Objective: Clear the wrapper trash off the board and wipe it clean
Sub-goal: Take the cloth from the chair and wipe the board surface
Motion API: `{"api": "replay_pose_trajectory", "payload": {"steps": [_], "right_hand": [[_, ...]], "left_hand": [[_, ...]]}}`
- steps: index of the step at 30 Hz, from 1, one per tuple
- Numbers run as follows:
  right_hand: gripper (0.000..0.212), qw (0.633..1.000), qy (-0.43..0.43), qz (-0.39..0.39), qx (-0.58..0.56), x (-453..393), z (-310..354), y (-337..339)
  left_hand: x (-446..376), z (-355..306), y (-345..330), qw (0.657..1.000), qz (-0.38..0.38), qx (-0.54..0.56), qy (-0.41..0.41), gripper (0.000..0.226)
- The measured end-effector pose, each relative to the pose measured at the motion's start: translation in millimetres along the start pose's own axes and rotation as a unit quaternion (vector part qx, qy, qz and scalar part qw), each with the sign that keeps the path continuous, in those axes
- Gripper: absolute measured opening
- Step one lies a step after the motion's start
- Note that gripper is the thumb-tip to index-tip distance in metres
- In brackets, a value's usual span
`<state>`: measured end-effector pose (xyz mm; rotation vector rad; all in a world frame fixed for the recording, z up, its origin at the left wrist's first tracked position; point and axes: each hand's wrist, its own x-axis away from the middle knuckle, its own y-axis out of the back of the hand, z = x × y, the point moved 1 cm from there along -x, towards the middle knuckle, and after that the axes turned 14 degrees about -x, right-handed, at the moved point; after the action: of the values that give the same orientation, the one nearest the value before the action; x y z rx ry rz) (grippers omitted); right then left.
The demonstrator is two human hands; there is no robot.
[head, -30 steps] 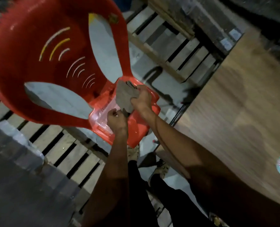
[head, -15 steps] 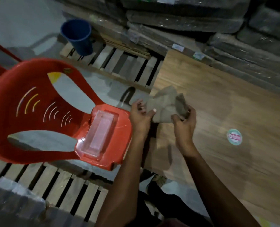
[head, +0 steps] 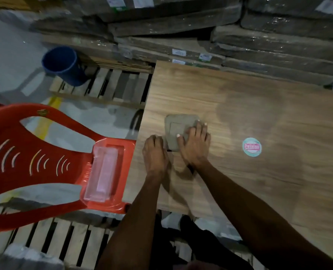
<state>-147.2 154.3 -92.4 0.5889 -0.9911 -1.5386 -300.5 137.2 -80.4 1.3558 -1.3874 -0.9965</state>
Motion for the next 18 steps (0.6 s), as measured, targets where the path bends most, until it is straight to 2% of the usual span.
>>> {"api": "replay_pose_trajectory", "payload": {"steps": [4, 8, 11, 14, 16, 18], "right_hand": [[0.059, 0.999, 0.006, -0.026, 0.037, -43, 4, -2], [0.063, 0.997, -0.051, -0.054, 0.006, -72, 14, -8], [0.060, 0.988, -0.077, -0.064, -0.114, -98, 34, -11], [0.046, 0.952, -0.047, -0.165, -0.253, -110, 37, 4], [0.039, 0.938, -0.051, -0.237, -0.248, -108, 19, 18], [0.042, 0.948, -0.075, -0.256, -0.175, -100, -10, 27]], "left_hand": [[-31, -1, -5, 0.998, -0.012, -0.052, -0.031, 0.029], [-67, -2, -5, 0.999, -0.024, -0.017, -0.039, 0.031], [-88, -6, 0, 0.997, -0.067, 0.035, -0.034, 0.033], [-105, -21, 3, 0.989, -0.104, 0.022, -0.102, 0.039], [-117, -32, 1, 0.988, -0.069, -0.009, -0.141, 0.047], [-133, -43, 0, 0.985, -0.015, -0.046, -0.165, 0.053]]}}
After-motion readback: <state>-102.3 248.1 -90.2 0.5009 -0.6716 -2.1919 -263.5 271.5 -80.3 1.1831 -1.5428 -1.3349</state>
